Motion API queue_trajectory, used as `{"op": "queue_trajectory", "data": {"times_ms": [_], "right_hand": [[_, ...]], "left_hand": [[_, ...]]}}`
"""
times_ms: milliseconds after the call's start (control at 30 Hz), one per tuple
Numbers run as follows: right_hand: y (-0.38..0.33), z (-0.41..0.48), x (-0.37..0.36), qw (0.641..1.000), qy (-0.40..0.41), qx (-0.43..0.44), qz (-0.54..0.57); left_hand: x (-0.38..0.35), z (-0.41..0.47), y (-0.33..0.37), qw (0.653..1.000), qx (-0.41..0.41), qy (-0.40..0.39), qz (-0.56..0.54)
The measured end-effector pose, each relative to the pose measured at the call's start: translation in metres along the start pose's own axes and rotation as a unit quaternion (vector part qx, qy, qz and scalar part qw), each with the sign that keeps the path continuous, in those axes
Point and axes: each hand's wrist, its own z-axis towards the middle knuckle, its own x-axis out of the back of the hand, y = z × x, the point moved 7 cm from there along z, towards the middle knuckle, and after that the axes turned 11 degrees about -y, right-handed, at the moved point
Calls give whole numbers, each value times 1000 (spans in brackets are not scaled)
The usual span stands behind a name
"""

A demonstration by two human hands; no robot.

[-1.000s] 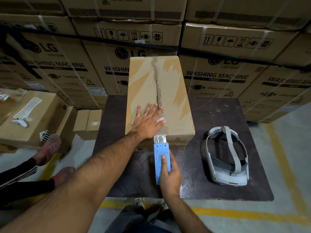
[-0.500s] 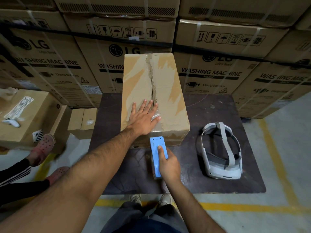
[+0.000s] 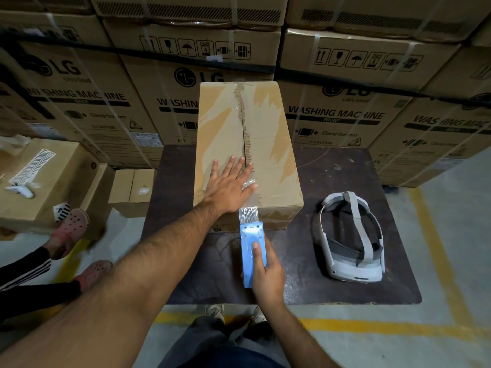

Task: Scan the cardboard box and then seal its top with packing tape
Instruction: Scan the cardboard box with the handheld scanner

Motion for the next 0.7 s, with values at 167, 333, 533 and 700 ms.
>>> {"op": "queue_trajectory", "data": {"times_ms": [167,333,533,700], "right_hand": [[14,4,-4,999,-15,-9,39],[21,7,-4,997,-17,-19,68],[21,12,-6,998,-22,-40,54],[5,32,5,998,-31,-62,8]], "left_hand": [[1,0,0,1000,0,0,0],[1,0,0,1000,0,-5,0],[2,0,0,1000,1,-6,-4],[4,1,-1,1000,1,-6,-5]]}}
